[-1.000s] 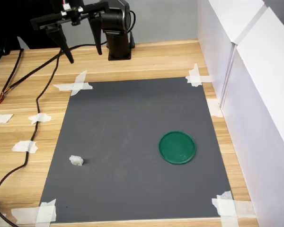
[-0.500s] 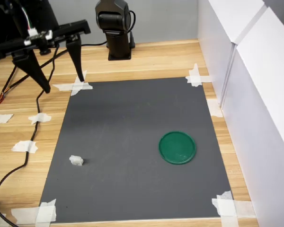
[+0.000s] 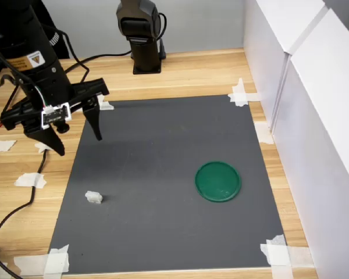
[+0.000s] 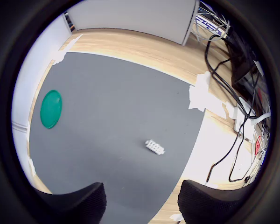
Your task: Grasp a white terminal and put it on the green lid.
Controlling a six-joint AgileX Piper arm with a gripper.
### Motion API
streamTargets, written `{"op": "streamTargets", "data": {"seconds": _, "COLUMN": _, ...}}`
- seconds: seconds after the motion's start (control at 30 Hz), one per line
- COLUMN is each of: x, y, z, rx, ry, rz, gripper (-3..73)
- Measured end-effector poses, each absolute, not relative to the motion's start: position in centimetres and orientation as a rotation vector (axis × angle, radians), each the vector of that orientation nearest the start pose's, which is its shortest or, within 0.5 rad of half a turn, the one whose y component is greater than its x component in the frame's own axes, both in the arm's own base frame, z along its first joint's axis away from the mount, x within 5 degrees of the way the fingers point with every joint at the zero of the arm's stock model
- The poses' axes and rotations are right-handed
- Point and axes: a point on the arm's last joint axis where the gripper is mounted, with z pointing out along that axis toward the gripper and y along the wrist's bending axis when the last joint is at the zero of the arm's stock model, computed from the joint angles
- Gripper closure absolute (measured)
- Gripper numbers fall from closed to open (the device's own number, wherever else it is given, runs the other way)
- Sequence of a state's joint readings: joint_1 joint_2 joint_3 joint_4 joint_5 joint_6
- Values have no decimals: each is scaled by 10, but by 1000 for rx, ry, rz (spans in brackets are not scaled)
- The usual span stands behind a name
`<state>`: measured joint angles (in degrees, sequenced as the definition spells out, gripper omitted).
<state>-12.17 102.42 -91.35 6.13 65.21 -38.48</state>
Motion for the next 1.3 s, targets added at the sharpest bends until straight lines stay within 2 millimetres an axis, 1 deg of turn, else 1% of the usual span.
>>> {"op": "streamTargets", "data": {"seconds": 0.1, "x": 377, "y": -73, "z": 301, "rx": -521, "ry": 2706, "rz": -95, "gripper": 38}}
{"op": "streamTargets", "data": {"seconds": 0.2, "x": 381, "y": -74, "z": 300, "rx": -494, "ry": 2681, "rz": -107, "gripper": 38}}
{"op": "streamTargets", "data": {"seconds": 0.43, "x": 393, "y": -76, "z": 275, "rx": -516, "ry": 2726, "rz": -76, "gripper": 38}}
{"op": "streamTargets", "data": {"seconds": 0.5, "x": 395, "y": -76, "z": 271, "rx": -511, "ry": 2734, "rz": -60, "gripper": 38}}
{"op": "streamTargets", "data": {"seconds": 0.6, "x": 397, "y": -75, "z": 265, "rx": -438, "ry": 2755, "rz": -39, "gripper": 45}}
{"op": "streamTargets", "data": {"seconds": 0.7, "x": 400, "y": -71, "z": 261, "rx": -368, "ry": 2773, "rz": -14, "gripper": 54}}
{"op": "streamTargets", "data": {"seconds": 0.83, "x": 401, "y": -63, "z": 261, "rx": -358, "ry": 2771, "rz": -1, "gripper": 64}}
{"op": "streamTargets", "data": {"seconds": 0.93, "x": 402, "y": -61, "z": 259, "rx": -345, "ry": 2772, "rz": -4, "gripper": 64}}
{"op": "streamTargets", "data": {"seconds": 1.17, "x": 408, "y": -72, "z": 243, "rx": -222, "ry": 2803, "rz": 0, "gripper": 64}}
{"op": "streamTargets", "data": {"seconds": 1.3, "x": 410, "y": -73, "z": 237, "rx": -187, "ry": 2817, "rz": 5, "gripper": 65}}
